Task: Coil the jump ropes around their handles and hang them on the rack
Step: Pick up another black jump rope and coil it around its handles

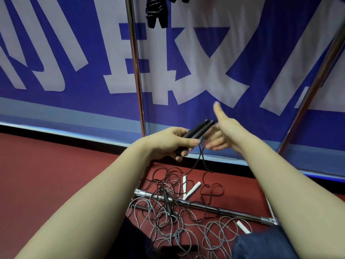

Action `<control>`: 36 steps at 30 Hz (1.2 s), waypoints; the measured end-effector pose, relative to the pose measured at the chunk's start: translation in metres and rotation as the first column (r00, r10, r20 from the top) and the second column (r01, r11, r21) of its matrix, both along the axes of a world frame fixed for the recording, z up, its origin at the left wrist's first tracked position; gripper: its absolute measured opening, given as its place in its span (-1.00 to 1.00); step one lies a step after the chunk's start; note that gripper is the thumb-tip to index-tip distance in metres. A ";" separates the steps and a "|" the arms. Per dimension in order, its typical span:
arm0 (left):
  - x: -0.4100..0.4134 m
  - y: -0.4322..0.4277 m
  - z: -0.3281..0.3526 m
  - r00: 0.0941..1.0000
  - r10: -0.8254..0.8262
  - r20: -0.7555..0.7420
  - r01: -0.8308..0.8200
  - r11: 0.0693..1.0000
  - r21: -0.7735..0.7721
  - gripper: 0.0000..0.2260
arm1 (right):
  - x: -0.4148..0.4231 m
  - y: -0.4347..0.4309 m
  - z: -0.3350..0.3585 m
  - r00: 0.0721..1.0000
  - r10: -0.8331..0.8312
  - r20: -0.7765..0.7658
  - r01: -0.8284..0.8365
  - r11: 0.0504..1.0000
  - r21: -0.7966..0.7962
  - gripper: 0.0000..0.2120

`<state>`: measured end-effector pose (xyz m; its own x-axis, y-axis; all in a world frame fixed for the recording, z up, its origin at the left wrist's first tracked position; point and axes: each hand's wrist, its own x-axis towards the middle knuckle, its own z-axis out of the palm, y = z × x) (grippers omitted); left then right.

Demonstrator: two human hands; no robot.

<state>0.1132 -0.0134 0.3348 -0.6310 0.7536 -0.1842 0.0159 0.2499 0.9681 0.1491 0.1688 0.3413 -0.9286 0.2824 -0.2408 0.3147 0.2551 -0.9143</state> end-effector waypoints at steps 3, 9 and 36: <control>-0.004 -0.011 0.004 0.997 -0.052 -0.060 0.041 0.985 -0.168 -0.82 | -0.001 0.013 -0.011 0.921 -0.241 -0.305 0.363 0.817 0.449 -0.42; -0.009 -0.012 0.001 0.986 -0.157 -0.064 0.133 0.949 -0.287 -0.87 | 0.006 0.002 -0.004 0.840 0.540 -0.054 -0.432 0.725 0.536 -0.56; -0.001 0.023 -0.001 0.714 0.422 -0.559 -0.520 0.854 -0.019 -0.58 | 0.018 -0.004 -0.011 0.946 0.321 -0.045 -0.090 0.395 0.914 -0.85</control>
<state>0.1124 0.0101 0.3334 -0.9288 0.3209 0.1855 0.3354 0.5146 0.7891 0.1666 0.1644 0.3305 -0.9789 0.0208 0.2035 -0.0099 0.9888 -0.1487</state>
